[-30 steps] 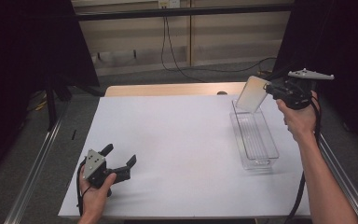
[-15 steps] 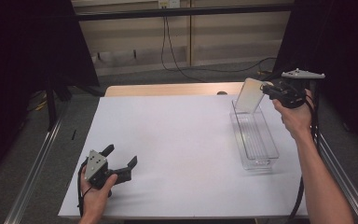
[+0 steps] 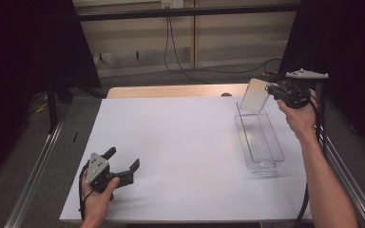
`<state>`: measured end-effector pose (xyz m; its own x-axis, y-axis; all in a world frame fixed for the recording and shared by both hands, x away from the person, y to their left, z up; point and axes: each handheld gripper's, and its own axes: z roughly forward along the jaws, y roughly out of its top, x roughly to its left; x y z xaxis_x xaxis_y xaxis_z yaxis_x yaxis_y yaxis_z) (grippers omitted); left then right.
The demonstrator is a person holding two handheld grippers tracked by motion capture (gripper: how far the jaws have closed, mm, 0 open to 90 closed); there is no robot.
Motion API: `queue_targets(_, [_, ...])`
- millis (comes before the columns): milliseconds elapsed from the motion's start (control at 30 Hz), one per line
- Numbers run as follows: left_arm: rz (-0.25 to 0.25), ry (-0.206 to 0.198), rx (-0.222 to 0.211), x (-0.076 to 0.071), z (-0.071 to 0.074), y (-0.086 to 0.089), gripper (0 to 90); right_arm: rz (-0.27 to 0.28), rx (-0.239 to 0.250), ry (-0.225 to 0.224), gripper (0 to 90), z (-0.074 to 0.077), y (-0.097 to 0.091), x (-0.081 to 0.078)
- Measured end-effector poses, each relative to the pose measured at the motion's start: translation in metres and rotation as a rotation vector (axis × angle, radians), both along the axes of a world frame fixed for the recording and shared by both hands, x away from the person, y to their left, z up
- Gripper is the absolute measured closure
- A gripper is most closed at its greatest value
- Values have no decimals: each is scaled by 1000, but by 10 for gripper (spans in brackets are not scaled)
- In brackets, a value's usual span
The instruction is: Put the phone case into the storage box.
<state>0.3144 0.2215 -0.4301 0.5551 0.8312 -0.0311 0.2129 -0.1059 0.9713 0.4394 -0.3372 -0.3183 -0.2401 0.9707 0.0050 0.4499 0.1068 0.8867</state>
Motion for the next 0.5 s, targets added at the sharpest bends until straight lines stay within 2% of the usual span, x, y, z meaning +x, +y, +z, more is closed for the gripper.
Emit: queue_targets(500, [-2,1,3,0,0,1,38,-13,-20,20,842,-5,-6,14])
